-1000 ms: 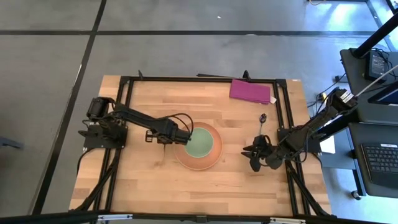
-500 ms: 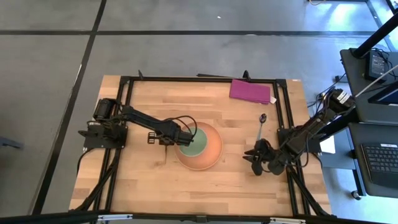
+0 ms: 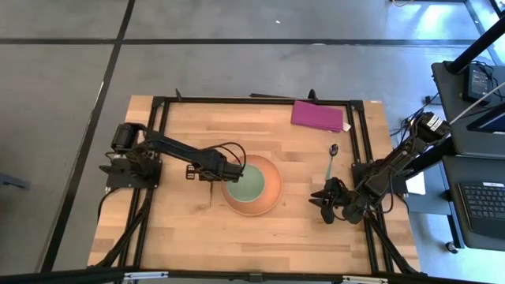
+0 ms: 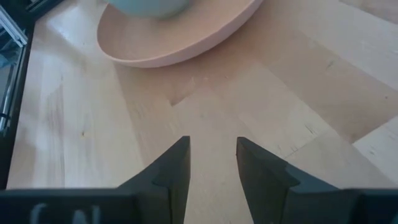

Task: Set table place
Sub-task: Put the black and blue spoon into the green bowl

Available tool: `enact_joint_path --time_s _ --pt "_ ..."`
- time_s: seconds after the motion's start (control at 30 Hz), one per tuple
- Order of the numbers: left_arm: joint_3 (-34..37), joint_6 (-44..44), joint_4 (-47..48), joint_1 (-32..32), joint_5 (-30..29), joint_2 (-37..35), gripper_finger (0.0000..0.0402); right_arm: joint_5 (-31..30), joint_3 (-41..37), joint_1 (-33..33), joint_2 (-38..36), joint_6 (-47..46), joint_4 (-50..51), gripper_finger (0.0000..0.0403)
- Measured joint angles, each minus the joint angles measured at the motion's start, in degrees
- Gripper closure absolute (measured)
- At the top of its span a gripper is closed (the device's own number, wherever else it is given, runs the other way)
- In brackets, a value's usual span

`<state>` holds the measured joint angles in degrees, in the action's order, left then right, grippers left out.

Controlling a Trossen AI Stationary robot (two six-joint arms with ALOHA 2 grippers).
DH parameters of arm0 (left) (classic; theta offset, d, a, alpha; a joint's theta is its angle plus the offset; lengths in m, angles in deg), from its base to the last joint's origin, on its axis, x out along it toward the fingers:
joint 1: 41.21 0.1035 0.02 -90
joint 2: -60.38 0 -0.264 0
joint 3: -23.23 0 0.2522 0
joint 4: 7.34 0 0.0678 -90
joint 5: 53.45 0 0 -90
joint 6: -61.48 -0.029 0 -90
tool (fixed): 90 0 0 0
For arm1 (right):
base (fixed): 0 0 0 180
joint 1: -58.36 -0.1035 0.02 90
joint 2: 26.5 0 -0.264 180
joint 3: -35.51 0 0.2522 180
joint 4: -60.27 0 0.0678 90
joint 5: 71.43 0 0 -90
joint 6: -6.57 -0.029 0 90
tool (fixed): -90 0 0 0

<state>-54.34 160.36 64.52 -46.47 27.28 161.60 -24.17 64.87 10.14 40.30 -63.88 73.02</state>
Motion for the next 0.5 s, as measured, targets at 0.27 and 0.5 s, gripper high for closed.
enact_joint_path --time_s 0.27,0.5 --pt "-2.3 -1.6 -0.2 -1.4 -6.3 -7.6 0.0293 -0.5 0.0 0.0 0.0 0.0 0.0 0.0272" --pt "-3.3 -5.0 -1.5 -3.6 -9.6 -8.0 0.0299 -0.9 0.0 0.0 0.0 -1.1 0.0 0.0272"
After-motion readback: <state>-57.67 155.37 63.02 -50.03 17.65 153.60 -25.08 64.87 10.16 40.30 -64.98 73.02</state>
